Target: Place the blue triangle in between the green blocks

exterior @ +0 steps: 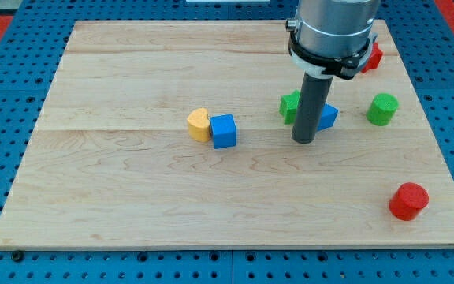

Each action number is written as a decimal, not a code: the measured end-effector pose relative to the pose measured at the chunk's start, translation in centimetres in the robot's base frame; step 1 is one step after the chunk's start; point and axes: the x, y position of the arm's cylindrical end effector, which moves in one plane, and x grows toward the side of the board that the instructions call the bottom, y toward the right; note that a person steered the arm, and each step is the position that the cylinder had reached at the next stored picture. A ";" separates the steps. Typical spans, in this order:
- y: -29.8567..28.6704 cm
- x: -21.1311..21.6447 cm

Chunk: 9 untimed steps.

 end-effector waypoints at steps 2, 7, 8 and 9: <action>1.2 -0.9; 3.0 -0.6; 3.1 -2.5; 3.1 -2.8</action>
